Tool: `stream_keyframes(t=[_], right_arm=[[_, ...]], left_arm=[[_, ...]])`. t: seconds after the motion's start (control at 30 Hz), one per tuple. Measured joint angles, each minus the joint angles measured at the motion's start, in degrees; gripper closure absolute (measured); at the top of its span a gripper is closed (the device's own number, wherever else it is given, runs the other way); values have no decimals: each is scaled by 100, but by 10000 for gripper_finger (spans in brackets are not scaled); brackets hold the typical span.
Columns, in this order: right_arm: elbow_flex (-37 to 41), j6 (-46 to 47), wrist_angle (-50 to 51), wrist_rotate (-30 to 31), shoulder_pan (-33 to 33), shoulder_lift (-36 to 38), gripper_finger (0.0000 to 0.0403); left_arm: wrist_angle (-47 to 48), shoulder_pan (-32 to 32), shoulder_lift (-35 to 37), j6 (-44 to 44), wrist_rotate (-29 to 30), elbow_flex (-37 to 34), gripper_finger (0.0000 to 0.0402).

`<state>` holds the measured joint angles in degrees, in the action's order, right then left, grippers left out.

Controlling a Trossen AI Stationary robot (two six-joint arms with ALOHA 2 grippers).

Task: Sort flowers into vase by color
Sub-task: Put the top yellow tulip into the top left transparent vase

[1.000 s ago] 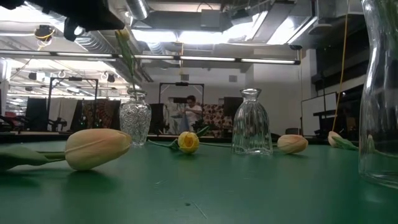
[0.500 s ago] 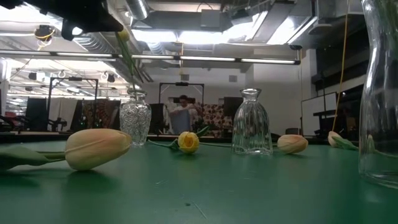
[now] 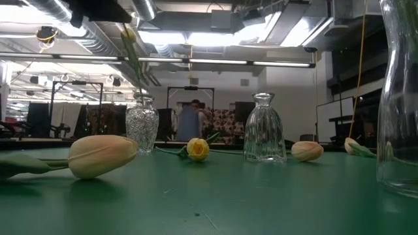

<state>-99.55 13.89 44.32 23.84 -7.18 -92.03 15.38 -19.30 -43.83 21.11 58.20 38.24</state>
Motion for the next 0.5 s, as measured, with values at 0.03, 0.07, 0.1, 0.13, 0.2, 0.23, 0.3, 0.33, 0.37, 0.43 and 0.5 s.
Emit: stream_keyframes(t=[0.03,0.07,0.1,0.13,0.2,0.23,0.3,0.33,0.37,0.43,0.5], right_arm=[[2,-2,68,-83,0,27,236],[2,-3,144,-145,0,52,236],[2,2,183,-171,0,98,236],[2,25,269,-196,0,167,236],[2,141,457,-198,0,323,236],[2,215,533,-198,0,411,236],[2,342,730,-191,-2,593,236],[2,402,800,-171,0,680,236],[2,473,854,-146,0,781,236],[2,587,1046,-130,0,950,236],[2,701,1228,-96,-1,1126,236]], left_arm=[[245,90,0,148,-281,66,401],[437,188,0,255,-503,103,401],[613,283,0,325,-659,120,401],[766,386,0,402,-731,120,401],[1071,612,15,552,-811,120,401],[1141,723,27,560,-829,120,401],[1109,894,46,535,-894,120,401],[1004,963,55,476,-964,120,401],[862,1020,59,351,-1027,120,401],[465,1103,69,158,-1256,120,401],[180,1153,83,94,-1483,120,401]])
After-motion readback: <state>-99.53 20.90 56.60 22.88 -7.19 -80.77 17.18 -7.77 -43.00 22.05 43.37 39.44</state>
